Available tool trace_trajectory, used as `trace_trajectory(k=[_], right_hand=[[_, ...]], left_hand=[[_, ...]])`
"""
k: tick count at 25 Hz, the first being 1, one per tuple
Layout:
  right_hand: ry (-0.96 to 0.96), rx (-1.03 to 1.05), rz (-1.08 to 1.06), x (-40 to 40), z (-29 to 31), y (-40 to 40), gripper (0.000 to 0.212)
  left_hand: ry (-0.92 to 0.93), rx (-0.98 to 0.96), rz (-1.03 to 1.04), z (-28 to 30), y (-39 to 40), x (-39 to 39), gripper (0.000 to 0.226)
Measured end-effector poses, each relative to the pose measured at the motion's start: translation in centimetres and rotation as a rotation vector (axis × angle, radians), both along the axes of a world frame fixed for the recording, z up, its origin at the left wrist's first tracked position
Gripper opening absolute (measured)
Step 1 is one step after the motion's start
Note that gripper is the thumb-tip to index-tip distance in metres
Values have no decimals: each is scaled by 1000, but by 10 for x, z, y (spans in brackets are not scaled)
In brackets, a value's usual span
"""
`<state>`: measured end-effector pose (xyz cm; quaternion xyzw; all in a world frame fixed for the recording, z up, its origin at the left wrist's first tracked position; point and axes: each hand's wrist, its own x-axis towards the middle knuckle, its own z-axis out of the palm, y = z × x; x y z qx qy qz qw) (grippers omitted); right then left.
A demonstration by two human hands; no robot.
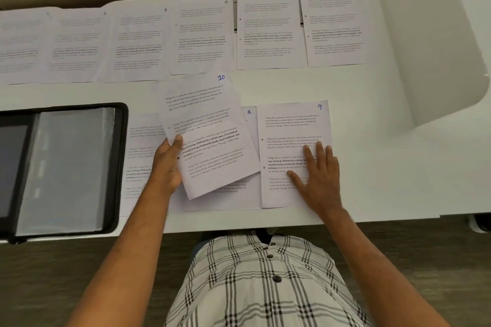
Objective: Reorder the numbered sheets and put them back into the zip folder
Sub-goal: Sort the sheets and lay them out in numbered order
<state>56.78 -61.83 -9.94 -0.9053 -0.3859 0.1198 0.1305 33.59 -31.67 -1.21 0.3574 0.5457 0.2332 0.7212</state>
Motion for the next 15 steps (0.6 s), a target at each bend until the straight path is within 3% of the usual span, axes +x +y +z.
trace_trajectory(k=[10,15], right_hand=[[42,50,-6,3,1,-1,89],[207,375,-218,13,29,-1,55]], left_hand=[[-59,41,-27,26,7,34,31],[-136,-22,-162,28,-30,89,38]])
